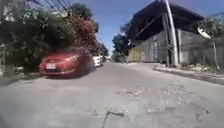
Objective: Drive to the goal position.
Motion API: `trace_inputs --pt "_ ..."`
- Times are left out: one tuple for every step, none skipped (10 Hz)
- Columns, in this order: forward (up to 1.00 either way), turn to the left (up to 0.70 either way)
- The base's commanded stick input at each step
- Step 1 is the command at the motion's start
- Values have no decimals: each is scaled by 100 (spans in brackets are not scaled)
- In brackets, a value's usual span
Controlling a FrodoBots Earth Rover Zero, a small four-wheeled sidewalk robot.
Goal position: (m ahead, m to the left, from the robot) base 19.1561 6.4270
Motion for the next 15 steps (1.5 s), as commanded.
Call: trace_inputs --pt "100 -2" --pt "100 -2" --pt "100 -2" --pt "100 -2" --pt "100 -3" --pt "100 -12" --pt "100 -40" --pt "100 -39" --pt "100 -36" --pt "100 0" --pt "100 0" --pt "100 -2" --pt "100 -2" --pt "100 -2" --pt "100 -2"
